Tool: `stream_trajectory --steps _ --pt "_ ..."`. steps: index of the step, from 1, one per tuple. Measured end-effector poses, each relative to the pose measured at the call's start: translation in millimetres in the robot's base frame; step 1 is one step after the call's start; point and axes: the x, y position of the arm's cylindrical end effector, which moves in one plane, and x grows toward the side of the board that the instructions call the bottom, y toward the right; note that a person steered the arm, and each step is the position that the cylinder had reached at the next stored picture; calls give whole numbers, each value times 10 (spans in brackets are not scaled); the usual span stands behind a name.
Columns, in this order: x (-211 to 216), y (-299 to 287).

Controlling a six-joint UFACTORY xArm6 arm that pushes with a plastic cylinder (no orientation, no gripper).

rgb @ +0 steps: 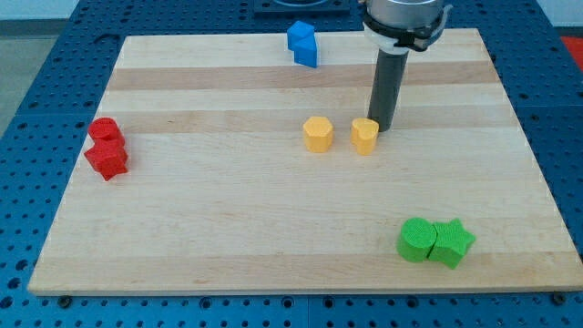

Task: Move the yellow heart and yellow hexagon to the left side

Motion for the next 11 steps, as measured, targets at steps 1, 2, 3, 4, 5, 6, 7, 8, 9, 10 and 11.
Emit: stream_trajectory --steps 1,2,3,4,5,6,7,8,9,10,11 --pt "15 244" --pt "120 448" --pt "190 421" --pt "190 -1" --pt "192 -257" --pt "249 -183" --pt "250 -178" --pt "250 -345" --pt "249 -641" --pt "249 -818" --pt "249 -945"
